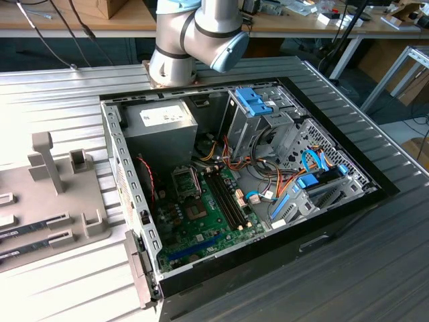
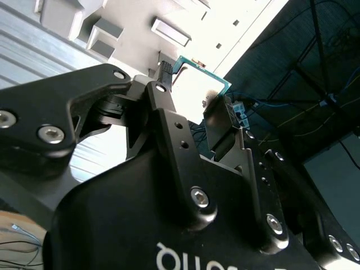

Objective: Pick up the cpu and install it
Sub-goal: 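Pick up the cpu and move it towards the insertion slot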

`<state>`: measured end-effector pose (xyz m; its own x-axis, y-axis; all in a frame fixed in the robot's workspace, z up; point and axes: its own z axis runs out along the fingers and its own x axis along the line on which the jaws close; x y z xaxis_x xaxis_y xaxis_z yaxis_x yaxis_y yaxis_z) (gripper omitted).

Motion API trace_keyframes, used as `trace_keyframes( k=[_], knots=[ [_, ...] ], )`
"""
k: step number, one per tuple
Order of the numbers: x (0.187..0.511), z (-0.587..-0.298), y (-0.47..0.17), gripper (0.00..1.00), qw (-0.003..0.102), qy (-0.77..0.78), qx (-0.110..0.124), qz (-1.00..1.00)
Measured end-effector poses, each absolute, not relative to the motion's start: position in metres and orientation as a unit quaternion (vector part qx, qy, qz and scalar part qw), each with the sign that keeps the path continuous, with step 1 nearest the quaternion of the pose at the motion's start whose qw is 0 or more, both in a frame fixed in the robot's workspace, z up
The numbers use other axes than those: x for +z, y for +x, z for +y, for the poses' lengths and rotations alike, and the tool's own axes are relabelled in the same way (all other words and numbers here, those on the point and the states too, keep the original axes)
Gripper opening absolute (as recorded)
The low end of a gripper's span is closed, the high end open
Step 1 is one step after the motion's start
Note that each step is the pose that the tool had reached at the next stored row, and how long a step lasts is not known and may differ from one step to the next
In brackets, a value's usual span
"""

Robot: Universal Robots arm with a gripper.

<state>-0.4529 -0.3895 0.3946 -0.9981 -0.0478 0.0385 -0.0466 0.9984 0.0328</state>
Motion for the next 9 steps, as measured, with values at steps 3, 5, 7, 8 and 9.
trace_keyframes(
  k=[3,5,7,8,9],
  knots=[
    [0.3969,-0.3895,-0.4529,0.47,0.020,0.024,-0.016,-0.999],
    [0.3979,-0.3895,-0.4529,0.47,0.020,0.024,-0.016,-0.999],
    [0.3995,-0.3895,-0.4529,0.47,0.020,0.024,-0.016,-0.999],
    [0.4001,-0.3895,-0.4529,0.47,0.020,0.024,-0.016,-0.999],
    [0.4010,-0.3895,-0.4529,0.47,0.020,0.024,-0.016,-0.999]
  ],
)
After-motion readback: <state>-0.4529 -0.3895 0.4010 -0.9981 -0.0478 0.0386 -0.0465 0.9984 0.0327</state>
